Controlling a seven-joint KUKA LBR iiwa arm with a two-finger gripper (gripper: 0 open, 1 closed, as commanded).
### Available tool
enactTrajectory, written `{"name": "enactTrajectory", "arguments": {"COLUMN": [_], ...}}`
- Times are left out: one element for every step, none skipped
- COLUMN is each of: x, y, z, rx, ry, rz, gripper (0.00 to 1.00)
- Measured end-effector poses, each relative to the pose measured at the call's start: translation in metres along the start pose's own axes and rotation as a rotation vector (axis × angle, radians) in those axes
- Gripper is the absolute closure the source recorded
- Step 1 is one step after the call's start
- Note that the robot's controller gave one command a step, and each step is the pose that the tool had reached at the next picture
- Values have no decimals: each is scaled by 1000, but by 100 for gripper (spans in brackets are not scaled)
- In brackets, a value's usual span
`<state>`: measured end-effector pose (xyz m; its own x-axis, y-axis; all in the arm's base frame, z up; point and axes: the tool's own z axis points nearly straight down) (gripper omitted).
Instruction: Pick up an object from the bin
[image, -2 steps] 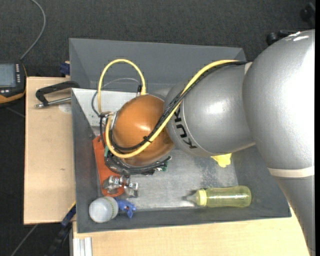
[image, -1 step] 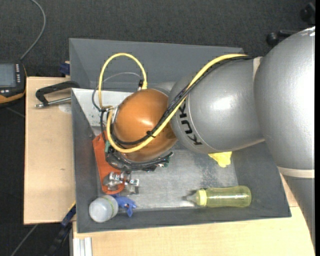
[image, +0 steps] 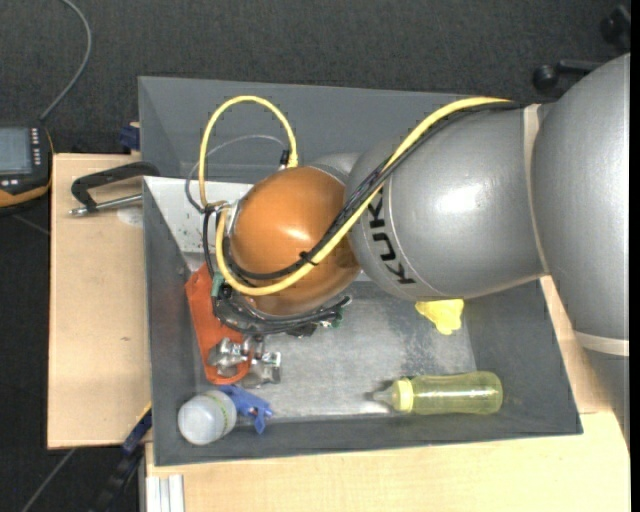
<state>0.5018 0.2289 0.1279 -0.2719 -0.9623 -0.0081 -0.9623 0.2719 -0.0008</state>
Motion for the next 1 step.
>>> {"name": "enactTrajectory", "arguments": {"x": [0], "y": [1], "z": [-18], "rx": [-2], "ry": [0], "rz": [0], "gripper": [100]}}
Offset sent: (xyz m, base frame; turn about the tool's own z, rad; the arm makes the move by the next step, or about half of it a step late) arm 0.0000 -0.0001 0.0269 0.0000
